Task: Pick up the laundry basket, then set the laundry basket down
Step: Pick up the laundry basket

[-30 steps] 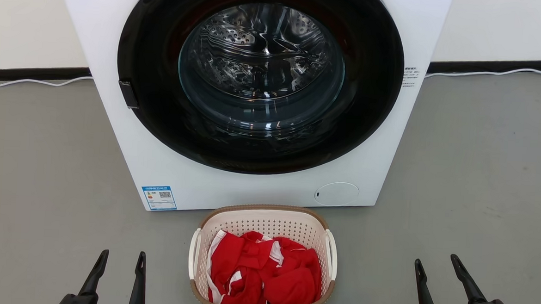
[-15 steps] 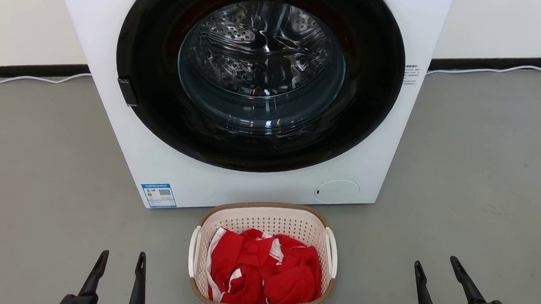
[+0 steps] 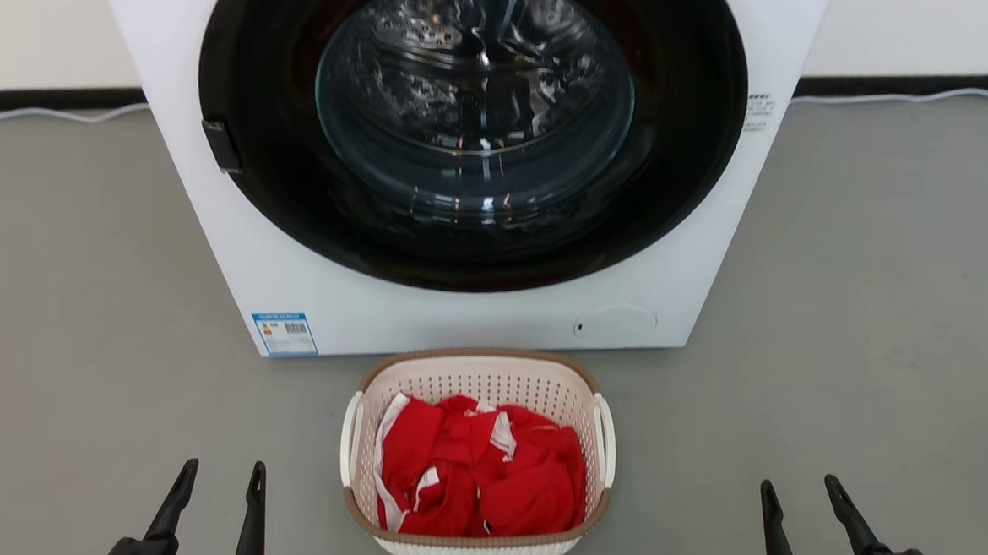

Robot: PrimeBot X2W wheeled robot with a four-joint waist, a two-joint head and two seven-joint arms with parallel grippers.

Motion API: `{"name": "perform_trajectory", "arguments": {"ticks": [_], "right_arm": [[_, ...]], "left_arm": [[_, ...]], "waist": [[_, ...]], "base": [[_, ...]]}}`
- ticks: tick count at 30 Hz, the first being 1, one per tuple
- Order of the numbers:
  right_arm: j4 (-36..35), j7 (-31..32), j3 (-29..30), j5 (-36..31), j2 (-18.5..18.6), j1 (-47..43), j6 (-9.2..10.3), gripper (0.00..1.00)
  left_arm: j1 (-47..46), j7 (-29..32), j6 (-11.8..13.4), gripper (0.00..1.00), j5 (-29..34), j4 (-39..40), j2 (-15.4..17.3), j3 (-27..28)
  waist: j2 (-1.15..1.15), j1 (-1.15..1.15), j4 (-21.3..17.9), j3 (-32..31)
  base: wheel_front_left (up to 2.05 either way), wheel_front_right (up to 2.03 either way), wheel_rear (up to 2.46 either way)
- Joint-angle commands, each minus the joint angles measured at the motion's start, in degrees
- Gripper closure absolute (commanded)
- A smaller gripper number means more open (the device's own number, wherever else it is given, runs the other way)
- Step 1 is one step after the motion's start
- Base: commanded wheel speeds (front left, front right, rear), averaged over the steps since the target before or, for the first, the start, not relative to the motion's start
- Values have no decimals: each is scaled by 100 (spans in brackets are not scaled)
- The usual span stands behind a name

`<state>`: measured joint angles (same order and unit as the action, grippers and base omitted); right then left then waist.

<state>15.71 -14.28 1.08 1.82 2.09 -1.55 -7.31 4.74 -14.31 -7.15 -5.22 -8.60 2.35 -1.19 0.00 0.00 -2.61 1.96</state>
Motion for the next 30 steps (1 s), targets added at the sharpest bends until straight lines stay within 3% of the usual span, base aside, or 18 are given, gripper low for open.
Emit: {"name": "perform_trajectory", "arguments": {"ticks": [1, 30], "right_arm": [[-84, -72, -139, 88, 78, 245, -18, 0], [799, -72, -689, 412, 78, 2467, -18, 0]], "left_arm": [[-263, -69, -34, 0, -86, 74, 53, 167], [-2372, -69, -34, 0, -320, -567, 252, 101]], "waist": [[0, 0, -3, 144], [0, 0, 5, 2792]], "base": [[0, 0, 0], [0, 0, 0]]}}
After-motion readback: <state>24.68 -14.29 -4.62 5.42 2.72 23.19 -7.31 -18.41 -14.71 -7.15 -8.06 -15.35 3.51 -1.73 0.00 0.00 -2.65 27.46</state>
